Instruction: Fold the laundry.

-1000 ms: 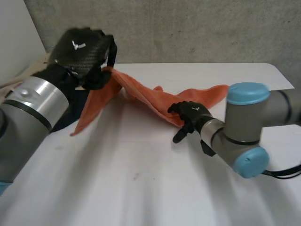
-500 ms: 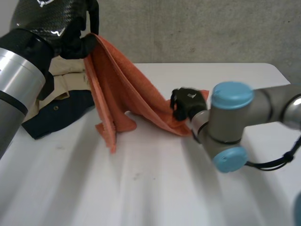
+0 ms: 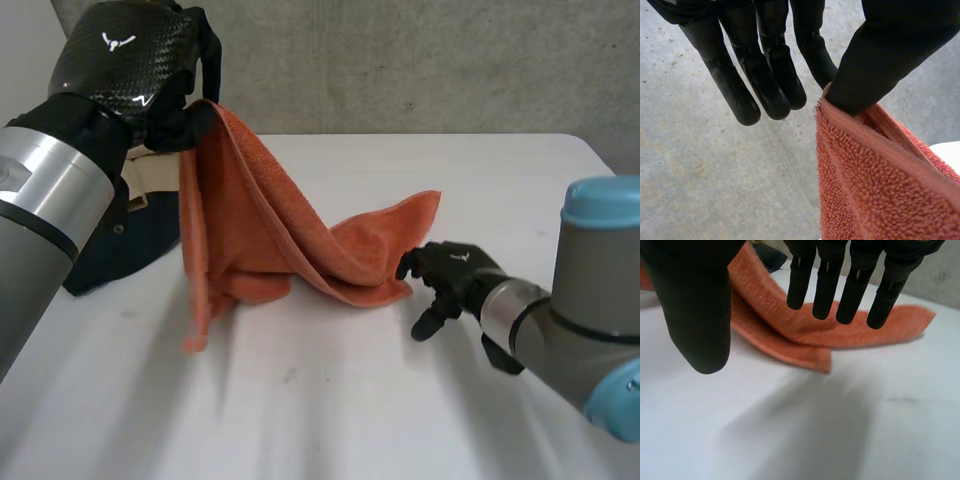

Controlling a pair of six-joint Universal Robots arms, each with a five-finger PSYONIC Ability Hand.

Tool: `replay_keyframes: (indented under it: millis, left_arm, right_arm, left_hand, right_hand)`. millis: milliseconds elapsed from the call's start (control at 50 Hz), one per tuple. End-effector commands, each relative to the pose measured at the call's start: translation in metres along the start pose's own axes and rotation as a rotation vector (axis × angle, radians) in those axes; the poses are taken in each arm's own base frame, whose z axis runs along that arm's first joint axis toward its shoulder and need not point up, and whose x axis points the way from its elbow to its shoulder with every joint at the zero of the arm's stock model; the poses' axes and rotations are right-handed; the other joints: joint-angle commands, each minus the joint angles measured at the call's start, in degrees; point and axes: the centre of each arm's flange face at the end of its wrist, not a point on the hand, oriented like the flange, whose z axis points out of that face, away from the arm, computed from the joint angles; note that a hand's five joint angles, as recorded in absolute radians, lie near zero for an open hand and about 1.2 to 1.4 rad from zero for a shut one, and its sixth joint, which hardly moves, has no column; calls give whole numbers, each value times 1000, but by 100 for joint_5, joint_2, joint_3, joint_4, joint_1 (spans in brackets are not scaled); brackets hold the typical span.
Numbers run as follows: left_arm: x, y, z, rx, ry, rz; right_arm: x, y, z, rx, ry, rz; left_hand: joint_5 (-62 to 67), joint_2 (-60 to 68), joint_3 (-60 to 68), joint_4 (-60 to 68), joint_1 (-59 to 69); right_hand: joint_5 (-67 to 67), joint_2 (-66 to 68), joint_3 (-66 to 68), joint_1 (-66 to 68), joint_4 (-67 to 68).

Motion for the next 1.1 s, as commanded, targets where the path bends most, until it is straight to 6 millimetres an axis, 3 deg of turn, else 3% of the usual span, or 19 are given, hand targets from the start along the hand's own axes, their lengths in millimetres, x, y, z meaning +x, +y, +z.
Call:
replay_keyframes:
  millis: [20,200,360,600,660,680,720,780,860,920,1000,1060,1100]
  left_arm:
    - [-1,-9,1,28,-3,1]
    - [4,-13,-2,37,12,-4]
    - [9,-14,-3,38,27,-9]
    - [13,-22,-3,61,36,-15]
    - [14,-23,-2,66,37,-20]
    - [14,-24,-2,68,37,-22]
    - [13,-24,-1,69,35,-21]
    - [11,-24,-1,68,29,-18]
    - [7,-21,-1,57,21,-10]
    - [0,-16,0,33,-1,1]
    - [-24,3,-1,-84,-59,37]
    - [-34,13,-3,-142,-84,47]
    - [-34,28,-6,-212,-75,49]
  right_arm:
    - [-7,11,7,33,-23,54]
    - [-36,10,48,131,-80,7]
    - [-41,14,81,143,-84,6]
    - [-57,21,112,173,-98,-3]
    - [-63,23,115,178,-102,8]
    - [-61,21,117,184,-82,23]
    - [-58,15,115,199,-52,38]
    - [-48,2,107,229,14,39]
    - [-26,-43,72,320,51,-29]
    - [23,-90,33,407,135,-179]
    - [63,-113,-12,362,214,-419]
    - [77,-123,-39,289,260,-532]
    - [74,-130,-52,275,259,-554]
  left_hand:
    - [1399,1145,1174,1127,1355]
    - [1399,1145,1174,1127,1355]
    - [1399,1145,1174,1127,1355]
    - [1399,1145,1174,1127,1355]
    - [1399,1145,1174,1127,1355]
    - [1399,1145,1174,1127,1355]
    - [1399,1145,1174,1127,1355]
    - [1399,1145,1174,1127,1355]
    - [1399,1145,1174,1127,1355]
    - [1399,1145,1174,1127,1355]
    - [1399,1145,1174,1127,1355]
    - [1399,1145,1174,1127,1355]
    - [1399,1145,1174,1127,1355]
  right_hand:
    - [614,543,546,501,571]
    - [547,476,479,434,504]
    - [563,492,495,451,521]
    - [613,542,545,500,570]
    - [1701,1631,1633,1589,1659]
    - [3289,3218,3221,3177,3247]
    - [5041,4970,4973,4929,4999]
    - [5048,4978,4980,4936,5006]
    - [5048,4978,4980,4936,5006]
    - [5048,4978,4980,4936,5006]
    - [5048,4978,4980,4936,5006]
    - [5048,4978,4980,4936,5006]
    - [5048,4978,4980,4936,5006]
